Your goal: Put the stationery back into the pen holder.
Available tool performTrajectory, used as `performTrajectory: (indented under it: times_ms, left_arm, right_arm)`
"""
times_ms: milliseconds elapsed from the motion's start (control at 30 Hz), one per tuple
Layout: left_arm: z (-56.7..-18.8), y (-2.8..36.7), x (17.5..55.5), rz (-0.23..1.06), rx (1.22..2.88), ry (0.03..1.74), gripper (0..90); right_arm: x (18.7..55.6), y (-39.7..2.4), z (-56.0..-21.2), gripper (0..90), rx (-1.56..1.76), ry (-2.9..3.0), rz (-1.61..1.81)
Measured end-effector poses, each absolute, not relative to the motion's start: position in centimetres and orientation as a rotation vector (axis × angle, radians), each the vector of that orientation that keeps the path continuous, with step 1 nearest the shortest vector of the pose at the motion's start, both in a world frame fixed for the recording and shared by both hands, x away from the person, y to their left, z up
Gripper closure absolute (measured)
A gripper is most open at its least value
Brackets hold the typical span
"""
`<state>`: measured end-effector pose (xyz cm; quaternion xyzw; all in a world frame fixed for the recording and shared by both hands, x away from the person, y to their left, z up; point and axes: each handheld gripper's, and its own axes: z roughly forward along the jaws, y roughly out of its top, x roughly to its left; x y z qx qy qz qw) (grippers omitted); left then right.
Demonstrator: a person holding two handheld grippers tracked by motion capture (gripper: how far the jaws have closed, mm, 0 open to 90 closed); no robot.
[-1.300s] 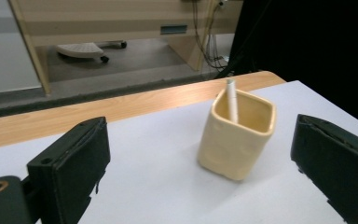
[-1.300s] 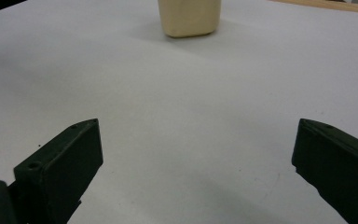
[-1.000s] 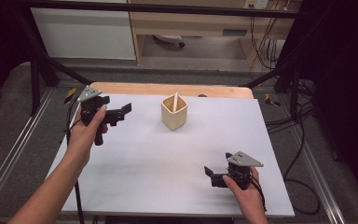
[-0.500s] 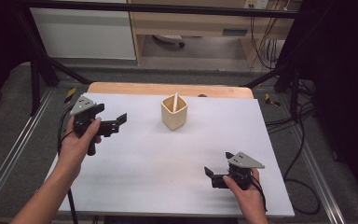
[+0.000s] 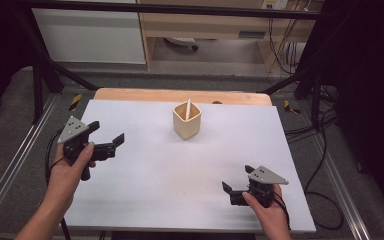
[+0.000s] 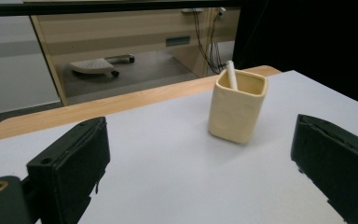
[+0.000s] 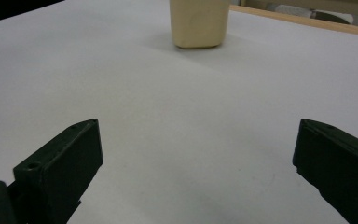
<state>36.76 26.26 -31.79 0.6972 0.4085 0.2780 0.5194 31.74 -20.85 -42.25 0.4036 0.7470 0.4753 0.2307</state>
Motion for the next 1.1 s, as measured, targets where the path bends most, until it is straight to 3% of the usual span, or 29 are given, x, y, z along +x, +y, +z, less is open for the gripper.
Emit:
performTrajectory:
  times_ms: [600, 1100]
  left_arm:
    - [-38.5, 26.4, 32.9, 0.562, 1.716, 1.027, 5.3]
    - [-43.6, 25.9, 30.9, 0.531, 1.716, 1.127, 8.5]
  right_arm:
    - [30.6, -24.3, -42.5, 3.0, 1.196, 2.025, 1.293]
    - [32.7, -22.9, -44.4, 2.4, 1.257, 2.009, 1.135]
